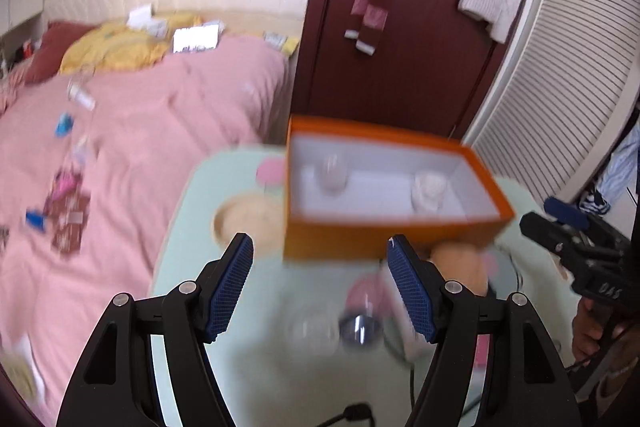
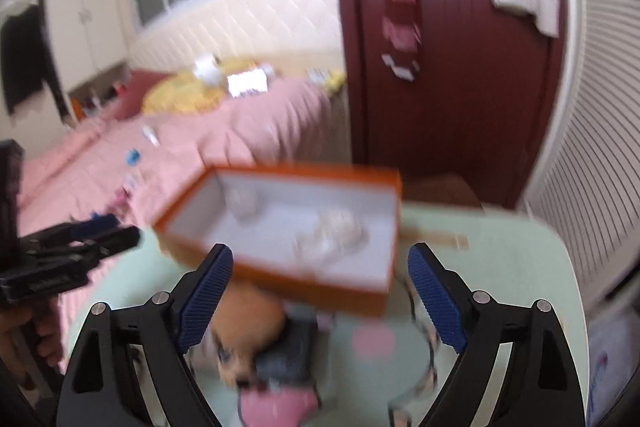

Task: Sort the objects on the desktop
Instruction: 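Open both tools and withdraw them from the orange box, then move the left tool to the clear cup while the right tool approaches the black case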

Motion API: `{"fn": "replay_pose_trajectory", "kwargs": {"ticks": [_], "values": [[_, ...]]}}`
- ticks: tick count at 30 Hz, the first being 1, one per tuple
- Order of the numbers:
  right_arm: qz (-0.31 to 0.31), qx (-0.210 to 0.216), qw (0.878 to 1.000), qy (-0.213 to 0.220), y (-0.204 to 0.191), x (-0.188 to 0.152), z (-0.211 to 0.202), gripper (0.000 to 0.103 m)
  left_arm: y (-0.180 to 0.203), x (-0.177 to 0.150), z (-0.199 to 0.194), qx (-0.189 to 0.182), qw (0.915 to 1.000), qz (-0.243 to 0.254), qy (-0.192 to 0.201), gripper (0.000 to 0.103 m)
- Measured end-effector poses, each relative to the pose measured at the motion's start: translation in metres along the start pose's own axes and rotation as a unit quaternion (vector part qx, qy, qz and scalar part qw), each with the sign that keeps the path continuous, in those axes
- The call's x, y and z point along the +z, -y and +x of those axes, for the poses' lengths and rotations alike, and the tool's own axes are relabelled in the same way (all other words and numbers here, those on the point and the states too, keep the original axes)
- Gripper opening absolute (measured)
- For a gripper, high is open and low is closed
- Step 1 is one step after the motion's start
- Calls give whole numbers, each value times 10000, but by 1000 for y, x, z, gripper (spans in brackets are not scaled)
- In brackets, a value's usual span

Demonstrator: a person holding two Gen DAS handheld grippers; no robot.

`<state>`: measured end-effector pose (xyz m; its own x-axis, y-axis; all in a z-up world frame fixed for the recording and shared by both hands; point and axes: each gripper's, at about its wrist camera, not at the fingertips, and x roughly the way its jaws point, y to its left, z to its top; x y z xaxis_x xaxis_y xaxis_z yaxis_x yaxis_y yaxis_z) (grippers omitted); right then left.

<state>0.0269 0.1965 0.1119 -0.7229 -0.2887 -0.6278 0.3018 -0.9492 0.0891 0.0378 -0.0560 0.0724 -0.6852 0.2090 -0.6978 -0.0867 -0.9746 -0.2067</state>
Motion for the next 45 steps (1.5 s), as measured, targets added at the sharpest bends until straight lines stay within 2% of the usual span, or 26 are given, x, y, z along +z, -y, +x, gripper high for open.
{"fn": "replay_pose_trajectory", "kwargs": {"ticks": [3,5,10,13,15,16,17,20,30,33,34,36,37,39,41,43,45], "values": [[87,-193,9995,-241,-1,-32,-5,89,-5,-30,-3,-79,9995,-201,-218,70],[200,-102,9988,-438,1,-50,-7,89,-6,-46,0,-26,9992,-168,-367,70],[466,48,9935,-1034,3,-78,3,89,-9,-63,8,-4,9988,-246,-429,70],[564,26,9905,-1256,7,-84,12,90,-8,-71,13,92,9988,-208,-425,71],[421,-141,9920,-1179,7,-86,16,90,-4,-74,15,195,9990,-72,-384,71],[350,-224,9919,-1199,5,-88,16,90,-2,-75,15,237,9991,21,-347,75],[224,-331,9921,-1192,3,-89,18,93,1,-77,17,289,9990,132,-306,88],[-87,-507,9906,-1264,-4,-92,27,102,14,-86,22,775,9951,561,-248,94],[-139,-522,9900,-1300,-2,-87,39,103,14,-85,23,746,9953,525,-315,98],[-132,-513,9900,-1305,-1,-85,38,103,14,-83,21,510,9965,566,-352,98],[-131,-513,9900,-1306,-1,-85,35,103,12,-82,19,317,9974,535,-357,97],[-131,-511,9900,-1305,-1,-85,31,103,5,-77,14,-4,9988,350,-353,88],[-132,-510,9901,-1304,-2,-85,29,103,1,-73,11,-55,9991,270,-311,84],[-130,-509,9901,-1302,-1,-85,28,103,-5,-63,5,-157,9996,109,-228,84],[-132,-509,9901,-1301,-2,-87,25,103,-10,-53,6,-151,9997,27,-212,82],[-123,-510,9902,-1296,-4,-88,24,103,-13,-41,11,-86,9996,-7,-254,74],[-118,-510,9902,-1293,-5,-89,23,103,-14,-31,26,-56,9988,-58,-474,68]]}}
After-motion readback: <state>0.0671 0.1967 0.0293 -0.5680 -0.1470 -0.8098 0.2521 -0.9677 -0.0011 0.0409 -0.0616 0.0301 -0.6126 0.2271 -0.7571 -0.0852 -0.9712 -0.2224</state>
